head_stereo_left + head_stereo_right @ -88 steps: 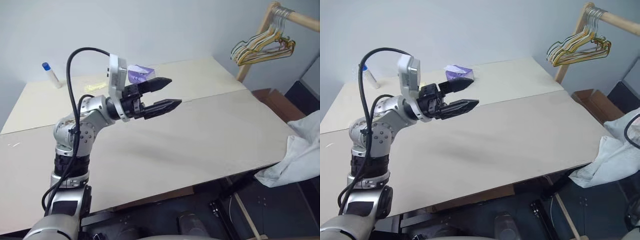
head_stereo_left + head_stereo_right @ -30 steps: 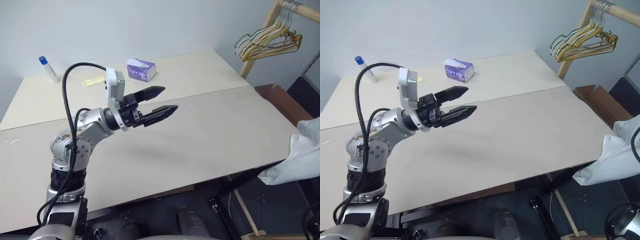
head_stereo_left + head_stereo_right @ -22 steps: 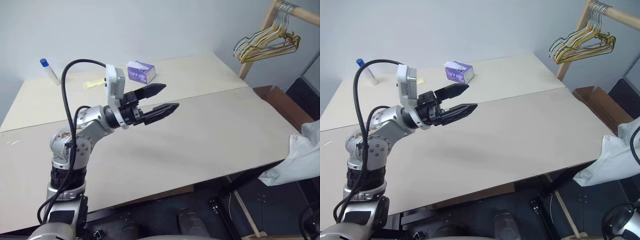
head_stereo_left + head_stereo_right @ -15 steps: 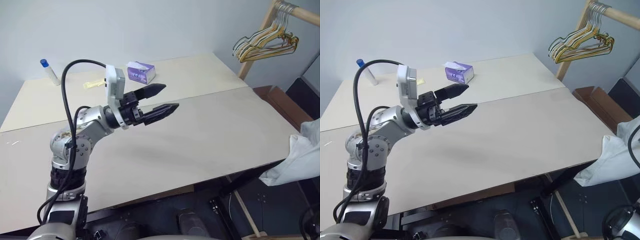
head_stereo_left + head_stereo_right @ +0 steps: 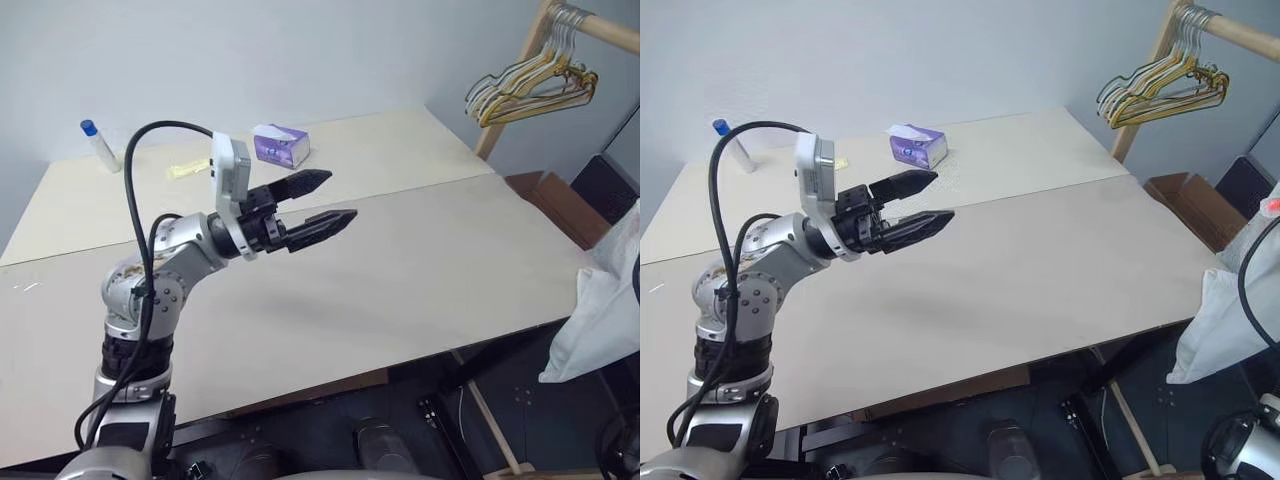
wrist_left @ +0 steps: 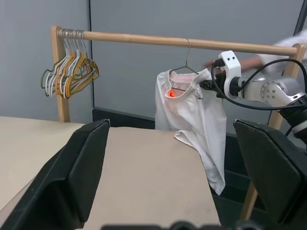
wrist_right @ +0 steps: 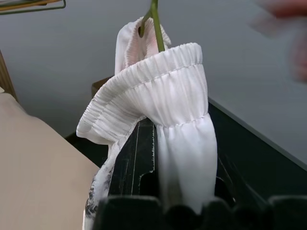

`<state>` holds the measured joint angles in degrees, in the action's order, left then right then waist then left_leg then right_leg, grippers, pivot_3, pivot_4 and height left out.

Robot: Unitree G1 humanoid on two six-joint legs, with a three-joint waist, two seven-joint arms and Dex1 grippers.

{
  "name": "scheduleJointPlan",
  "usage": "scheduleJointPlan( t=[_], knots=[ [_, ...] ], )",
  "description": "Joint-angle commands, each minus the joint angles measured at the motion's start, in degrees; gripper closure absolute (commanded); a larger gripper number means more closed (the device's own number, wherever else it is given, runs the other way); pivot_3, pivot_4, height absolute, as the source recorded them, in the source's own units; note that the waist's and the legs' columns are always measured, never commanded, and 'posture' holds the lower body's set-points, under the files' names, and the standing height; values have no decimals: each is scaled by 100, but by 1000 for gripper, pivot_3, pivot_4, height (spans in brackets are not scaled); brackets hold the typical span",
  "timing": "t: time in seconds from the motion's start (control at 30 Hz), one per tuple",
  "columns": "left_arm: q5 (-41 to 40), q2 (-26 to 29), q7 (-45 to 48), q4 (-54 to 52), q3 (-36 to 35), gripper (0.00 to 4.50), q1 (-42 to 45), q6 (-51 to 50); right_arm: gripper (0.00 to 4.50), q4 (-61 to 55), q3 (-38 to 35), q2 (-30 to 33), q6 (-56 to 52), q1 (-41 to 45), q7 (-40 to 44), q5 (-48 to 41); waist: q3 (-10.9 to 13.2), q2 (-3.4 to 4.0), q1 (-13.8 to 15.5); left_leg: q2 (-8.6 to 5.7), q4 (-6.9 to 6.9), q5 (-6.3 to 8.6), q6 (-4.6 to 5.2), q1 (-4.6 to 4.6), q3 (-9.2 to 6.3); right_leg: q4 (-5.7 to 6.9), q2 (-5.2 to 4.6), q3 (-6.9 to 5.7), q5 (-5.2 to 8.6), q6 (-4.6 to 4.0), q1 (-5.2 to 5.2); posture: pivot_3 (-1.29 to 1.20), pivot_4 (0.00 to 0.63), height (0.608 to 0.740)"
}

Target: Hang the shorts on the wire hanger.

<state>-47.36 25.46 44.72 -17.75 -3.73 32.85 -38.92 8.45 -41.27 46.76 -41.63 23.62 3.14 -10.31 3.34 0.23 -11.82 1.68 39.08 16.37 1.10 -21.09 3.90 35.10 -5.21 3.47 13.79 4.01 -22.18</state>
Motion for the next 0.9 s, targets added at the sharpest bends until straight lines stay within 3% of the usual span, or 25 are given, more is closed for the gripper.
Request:
scheduleJointPlan(
  t=[0.03, 0.43, 0.47, 0.63, 0.83, 0.9],
  knots=[
    [-25, 49, 71, -63, -103, 0, 104, 115, 3566, -73, -241, 96, 86, 82, -132, -42, 0, 0, 7, 0, 0, 0, 0, 0, 0, -1, 0, 0, 0, 0, 0, -166, 0, 740],
    [-45, 48, 81, -83, -91, 0, 104, 76, 3566, -258, -399, 38, 3, -103, -213, -144, -3, 0, 3, 0, 0, 0, 0, 0, 0, 2, 0, 0, -1, 1, 0, -173, 1, 740],
    [-44, 53, 86, -78, -92, 0, 108, 74, 3282, -279, -400, 28, -2, -121, -219, -150, -3, 0, 3, 0, 1, 0, 1, 0, 0, 2, 0, 0, -1, 1, 0, -173, 1, 740],
    [-56, 81, 90, -89, -113, 0, 126, 50, 3282, -438, -323, 58, -52, -272, -108, -201, -4, 1, 4, 0, 2, 0, 1, 0, 0, 2, 0, 0, -1, 1, 0, -171, 0, 740],
    [-68, 111, 87, -90, -132, 0, 163, 38, 3282, -608, 394, 574, 1101, -1234, -105, 894, -8, 3, 26, -2, 3, 0, 1, -1, -1, 0, -3, -1, -1, 2, 0, -177, 0, 740],
    [-65, 94, 85, -80, -110, 0, 171, 46, 3282, -742, 383, 422, 1349, -1390, -235, 990, -13, 0, 26, -3, 3, 0, 1, -1, -1, -1, -3, 0, 0, 3, -1, -180, 0, 740]
  ],
)
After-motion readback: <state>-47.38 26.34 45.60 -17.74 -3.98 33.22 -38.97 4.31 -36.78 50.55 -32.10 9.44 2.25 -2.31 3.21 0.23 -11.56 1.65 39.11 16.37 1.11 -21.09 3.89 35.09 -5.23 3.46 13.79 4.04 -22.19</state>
